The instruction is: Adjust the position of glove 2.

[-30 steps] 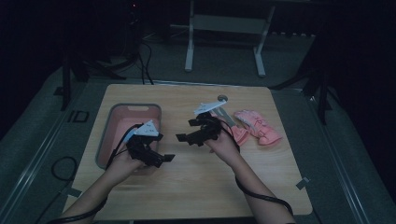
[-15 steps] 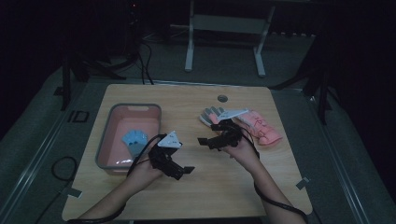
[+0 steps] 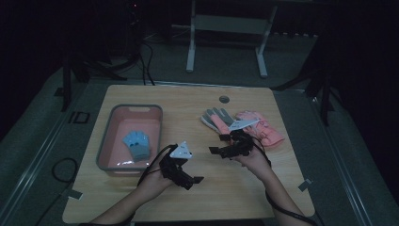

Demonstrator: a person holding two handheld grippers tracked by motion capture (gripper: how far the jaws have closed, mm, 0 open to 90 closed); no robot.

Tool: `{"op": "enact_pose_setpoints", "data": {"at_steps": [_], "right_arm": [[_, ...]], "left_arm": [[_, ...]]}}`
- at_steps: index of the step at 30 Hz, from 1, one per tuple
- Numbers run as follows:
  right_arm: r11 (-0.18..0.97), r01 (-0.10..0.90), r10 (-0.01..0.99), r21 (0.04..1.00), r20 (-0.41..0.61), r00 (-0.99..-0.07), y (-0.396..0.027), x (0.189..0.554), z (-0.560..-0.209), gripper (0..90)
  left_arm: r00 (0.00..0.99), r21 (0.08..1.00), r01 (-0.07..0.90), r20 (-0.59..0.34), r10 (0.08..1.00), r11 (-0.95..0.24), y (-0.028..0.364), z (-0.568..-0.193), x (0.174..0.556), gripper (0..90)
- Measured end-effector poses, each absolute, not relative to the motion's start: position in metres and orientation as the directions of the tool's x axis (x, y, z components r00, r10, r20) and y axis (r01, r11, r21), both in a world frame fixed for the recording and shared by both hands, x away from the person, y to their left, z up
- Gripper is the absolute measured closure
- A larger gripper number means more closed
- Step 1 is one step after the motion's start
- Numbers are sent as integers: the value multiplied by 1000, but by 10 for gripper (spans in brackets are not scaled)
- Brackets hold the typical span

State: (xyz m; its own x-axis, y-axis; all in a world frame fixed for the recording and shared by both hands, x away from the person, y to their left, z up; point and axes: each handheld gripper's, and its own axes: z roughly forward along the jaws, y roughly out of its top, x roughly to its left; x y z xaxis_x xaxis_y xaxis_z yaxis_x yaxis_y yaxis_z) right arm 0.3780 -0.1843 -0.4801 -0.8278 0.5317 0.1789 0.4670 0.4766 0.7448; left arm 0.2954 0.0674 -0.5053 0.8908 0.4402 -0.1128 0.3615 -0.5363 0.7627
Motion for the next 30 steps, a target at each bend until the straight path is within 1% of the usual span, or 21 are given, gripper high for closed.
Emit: {"op": "enact_pose_setpoints", "data": {"at_steps": [1, 2, 5, 6, 10, 11, 14, 15, 16, 17, 19, 20, 21, 22, 25, 27, 30], "right_arm": [[477, 472, 535, 741, 181, -825, -187, 378, -481, 316], [477, 474, 537, 740, 182, -824, -190, 378, -482, 339], [467, 480, 550, 743, 181, -815, -196, 379, -484, 343], [464, 478, 570, 746, 162, -806, -205, 380, -487, 351], [460, 483, 585, 745, 155, -796, -215, 383, -489, 374], [456, 487, 600, 745, 147, -786, -222, 386, -490, 408], [455, 485, 619, 747, 126, -775, -232, 390, -488, 435], [454, 491, 625, 744, 128, -771, -236, 393, -488, 476], [454, 491, 625, 744, 128, -771, -236, 393, -488, 476], [442, 502, 647, 743, 123, -752, -245, 399, -485, 510], [434, 519, 660, 737, 132, -740, -251, 404, -483, 571], [431, 523, 668, 736, 129, -733, -255, 408, -482, 573], [427, 532, 678, 731, 130, -723, -258, 413, -481, 617], [427, 532, 678, 731, 130, -723, -258, 413, -481, 617], [419, 560, 708, 715, 129, -694, -264, 431, -481, 673], [419, 557, 724, 718, 106, -681, -264, 440, -482, 681], [410, 567, 731, 715, 115, -673, -264, 450, -482, 681]], "left_arm": [[892, 759, 364, -117, 436, -541, 67, -508, 295, 13], [894, 753, 366, -120, 432, -547, 67, -511, 294, 14], [893, 748, 372, -127, 432, -549, 66, -517, 293, 13], [897, 735, 376, -137, 420, -563, 64, -527, 291, 13], [908, 717, 368, -137, 397, -593, 61, -537, 287, 13], [915, 705, 358, -134, 381, -612, 59, -543, 285, 13], [923, 692, 349, -135, 362, -632, 59, -549, 282, 13], [923, 687, 350, -135, 361, -637, 59, -550, 281, 13], [923, 687, 350, -135, 361, -637, 59, -550, 281, 13], [925, 683, 345, -132, 356, -644, 59, -551, 281, 13], [933, 653, 333, -122, 339, -680, 58, -553, 279, 13], [938, 647, 315, -103, 330, -695, 58, -552, 278, 13], [943, 638, 302, -92, 319, -708, 58, -552, 277, 13], [943, 638, 302, -92, 319, -708, 58, -552, 277, 13], [946, 621, 301, -97, 310, -724, 59, -555, 275, 13], [946, 622, 300, -94, 312, -723, 61, -556, 273, 13], [945, 629, 304, -104, 309, -716, 63, -556, 272, 13]]}}
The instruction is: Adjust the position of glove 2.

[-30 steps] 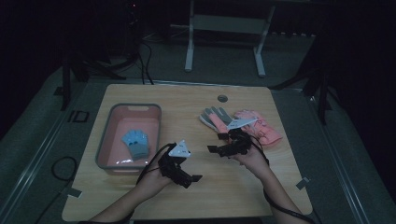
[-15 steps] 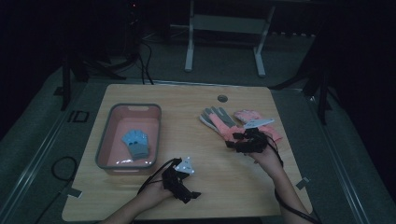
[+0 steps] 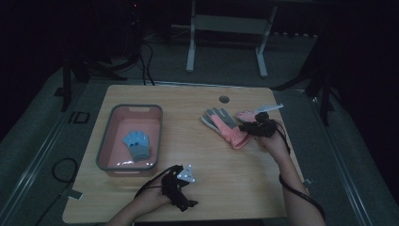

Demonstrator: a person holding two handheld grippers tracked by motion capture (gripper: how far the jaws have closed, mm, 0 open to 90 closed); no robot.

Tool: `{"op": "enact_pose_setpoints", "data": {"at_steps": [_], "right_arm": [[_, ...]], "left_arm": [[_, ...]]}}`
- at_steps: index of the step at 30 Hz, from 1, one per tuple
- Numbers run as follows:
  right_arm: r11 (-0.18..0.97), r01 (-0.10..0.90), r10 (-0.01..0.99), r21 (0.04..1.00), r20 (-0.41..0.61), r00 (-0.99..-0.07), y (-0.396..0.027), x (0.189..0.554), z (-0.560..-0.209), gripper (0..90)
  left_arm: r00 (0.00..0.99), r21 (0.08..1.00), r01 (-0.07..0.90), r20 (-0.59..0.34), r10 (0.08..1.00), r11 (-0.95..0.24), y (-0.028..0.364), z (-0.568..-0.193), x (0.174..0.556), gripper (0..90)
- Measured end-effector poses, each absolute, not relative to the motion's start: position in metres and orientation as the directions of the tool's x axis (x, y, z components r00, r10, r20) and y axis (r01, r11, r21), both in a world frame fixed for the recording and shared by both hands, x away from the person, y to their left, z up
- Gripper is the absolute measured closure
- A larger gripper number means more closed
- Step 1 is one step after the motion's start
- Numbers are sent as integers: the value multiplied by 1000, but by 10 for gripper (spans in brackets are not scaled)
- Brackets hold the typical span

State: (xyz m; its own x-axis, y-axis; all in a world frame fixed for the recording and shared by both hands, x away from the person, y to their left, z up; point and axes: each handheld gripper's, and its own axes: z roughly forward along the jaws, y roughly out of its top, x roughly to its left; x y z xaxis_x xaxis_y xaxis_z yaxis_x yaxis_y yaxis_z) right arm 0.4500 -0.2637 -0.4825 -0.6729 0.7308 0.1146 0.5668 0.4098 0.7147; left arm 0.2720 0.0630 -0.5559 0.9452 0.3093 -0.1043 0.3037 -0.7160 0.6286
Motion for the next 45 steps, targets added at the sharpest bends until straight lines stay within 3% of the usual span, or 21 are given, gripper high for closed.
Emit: {"op": "enact_pose_setpoints", "data": {"at_steps": [16, 22, 26, 43, 45], "right_arm": [[567, 542, 683, 620, 14, -731, -217, 499, -509, 616], [598, 540, 687, 592, -32, -726, -211, 501, -522, 712], [605, 543, 695, 582, -54, -717, -207, 498, -524, 855], [376, 631, 848, 678, 24, -530, -181, 434, -476, 886], [285, 646, 881, 708, 73, -468, -179, 418, -471, 886]], "left_arm": [[943, 644, 307, -107, 316, -700, 69, -556, 272, 13], [940, 656, 311, -108, 322, -688, 70, -556, 272, 14], [941, 652, 308, -105, 320, -693, 70, -557, 272, 14], [940, 665, 304, -94, 327, -682, 70, -556, 273, 13], [939, 668, 306, -94, 331, -678, 71, -555, 273, 14]]}}
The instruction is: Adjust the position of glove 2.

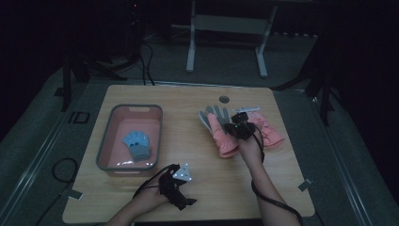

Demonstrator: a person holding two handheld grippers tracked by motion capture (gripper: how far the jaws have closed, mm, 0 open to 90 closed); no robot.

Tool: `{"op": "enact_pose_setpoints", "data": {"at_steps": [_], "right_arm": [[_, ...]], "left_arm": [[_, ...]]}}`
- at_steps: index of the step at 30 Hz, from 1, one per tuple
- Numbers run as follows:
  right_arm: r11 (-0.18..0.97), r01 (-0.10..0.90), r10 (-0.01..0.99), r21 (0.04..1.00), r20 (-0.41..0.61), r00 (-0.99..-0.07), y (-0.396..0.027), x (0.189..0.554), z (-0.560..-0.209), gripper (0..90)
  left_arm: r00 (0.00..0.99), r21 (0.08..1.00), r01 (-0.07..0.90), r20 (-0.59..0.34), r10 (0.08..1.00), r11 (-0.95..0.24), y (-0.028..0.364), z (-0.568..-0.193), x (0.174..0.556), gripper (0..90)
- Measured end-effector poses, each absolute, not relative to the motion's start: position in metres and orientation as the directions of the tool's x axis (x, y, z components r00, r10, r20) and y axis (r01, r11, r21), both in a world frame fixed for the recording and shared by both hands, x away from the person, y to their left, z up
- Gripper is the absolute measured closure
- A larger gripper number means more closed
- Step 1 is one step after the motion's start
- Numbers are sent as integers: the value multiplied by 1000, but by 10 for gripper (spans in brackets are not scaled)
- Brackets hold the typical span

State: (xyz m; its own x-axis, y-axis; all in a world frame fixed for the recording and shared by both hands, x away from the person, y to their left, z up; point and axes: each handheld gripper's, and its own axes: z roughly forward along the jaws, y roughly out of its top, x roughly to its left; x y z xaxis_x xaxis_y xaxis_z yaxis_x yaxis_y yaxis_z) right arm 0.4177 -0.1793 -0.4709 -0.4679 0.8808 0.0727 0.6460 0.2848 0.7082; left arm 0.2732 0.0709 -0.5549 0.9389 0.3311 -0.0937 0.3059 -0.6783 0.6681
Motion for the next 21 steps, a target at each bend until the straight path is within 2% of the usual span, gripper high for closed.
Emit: {"op": "enact_pose_setpoints", "data": {"at_steps": [2, 6, 9, 10, 14, 21], "right_arm": [[268, 648, 885, 712, 84, -458, -179, 414, -470, 886], [165, 676, 910, 719, 153, -385, -181, 394, -470, 887], [144, 681, 921, 718, 154, -358, -180, 386, -470, 887], [128, 676, 940, 726, 130, -317, -178, 376, -472, 886], [123, 672, 951, 730, 107, -291, -175, 366, -477, 887], [50, 718, 964, 694, 156, -217, -171, 356, -505, 885]], "left_arm": [[940, 668, 303, -91, 330, -680, 71, -555, 273, 14], [939, 670, 302, -89, 331, -678, 71, -554, 272, 13], [940, 673, 300, -87, 331, -676, 72, -553, 272, 14], [940, 674, 299, -86, 330, -676, 72, -553, 272, 14], [940, 676, 296, -81, 331, -675, 73, -552, 272, 14], [943, 671, 291, -81, 323, -682, 72, -553, 271, 14]]}}
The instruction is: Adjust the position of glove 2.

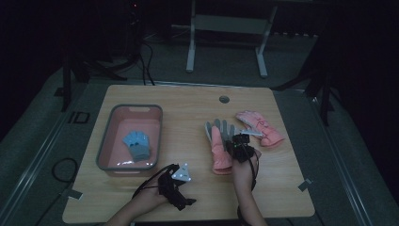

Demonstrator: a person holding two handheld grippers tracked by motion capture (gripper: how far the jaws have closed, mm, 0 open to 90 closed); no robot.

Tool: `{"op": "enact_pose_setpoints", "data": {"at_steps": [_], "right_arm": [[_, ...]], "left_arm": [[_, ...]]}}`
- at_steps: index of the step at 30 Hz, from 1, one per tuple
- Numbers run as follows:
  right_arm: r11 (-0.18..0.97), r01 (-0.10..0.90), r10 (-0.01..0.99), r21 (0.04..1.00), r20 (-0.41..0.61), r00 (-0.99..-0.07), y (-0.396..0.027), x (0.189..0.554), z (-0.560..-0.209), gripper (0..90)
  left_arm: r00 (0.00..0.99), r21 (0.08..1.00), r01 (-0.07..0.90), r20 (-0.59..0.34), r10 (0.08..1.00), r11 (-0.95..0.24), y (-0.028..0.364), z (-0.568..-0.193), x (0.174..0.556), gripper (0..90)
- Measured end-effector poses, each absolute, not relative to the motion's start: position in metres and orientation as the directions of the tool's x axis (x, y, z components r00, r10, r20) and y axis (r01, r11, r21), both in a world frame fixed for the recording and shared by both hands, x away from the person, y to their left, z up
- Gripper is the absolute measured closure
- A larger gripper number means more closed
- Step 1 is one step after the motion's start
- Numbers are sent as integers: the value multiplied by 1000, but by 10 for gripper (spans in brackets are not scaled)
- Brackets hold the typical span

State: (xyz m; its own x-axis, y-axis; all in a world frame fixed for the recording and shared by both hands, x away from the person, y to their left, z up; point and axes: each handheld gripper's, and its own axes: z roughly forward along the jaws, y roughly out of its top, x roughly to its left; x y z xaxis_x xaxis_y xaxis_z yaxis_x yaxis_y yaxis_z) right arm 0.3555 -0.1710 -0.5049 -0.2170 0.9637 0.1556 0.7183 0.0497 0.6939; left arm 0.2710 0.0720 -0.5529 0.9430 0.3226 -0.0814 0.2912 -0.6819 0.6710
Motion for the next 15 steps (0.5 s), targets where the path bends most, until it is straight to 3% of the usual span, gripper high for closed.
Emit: {"op": "enact_pose_setpoints", "data": {"at_steps": [6, 11, 15], "right_arm": [[37, 752, 963, 659, 176, -202, -170, 357, -525, 854], [71, 736, 960, 673, 153, -233, -170, 356, -520, 744], [102, 709, 954, 698, 133, -267, -175, 354, -510, 708]], "left_arm": [[946, 667, 284, -76, 316, -689, 72, -553, 271, 14], [946, 666, 284, -75, 316, -690, 72, -554, 271, 14], [946, 666, 284, -76, 316, -690, 73, -554, 270, 14]]}}
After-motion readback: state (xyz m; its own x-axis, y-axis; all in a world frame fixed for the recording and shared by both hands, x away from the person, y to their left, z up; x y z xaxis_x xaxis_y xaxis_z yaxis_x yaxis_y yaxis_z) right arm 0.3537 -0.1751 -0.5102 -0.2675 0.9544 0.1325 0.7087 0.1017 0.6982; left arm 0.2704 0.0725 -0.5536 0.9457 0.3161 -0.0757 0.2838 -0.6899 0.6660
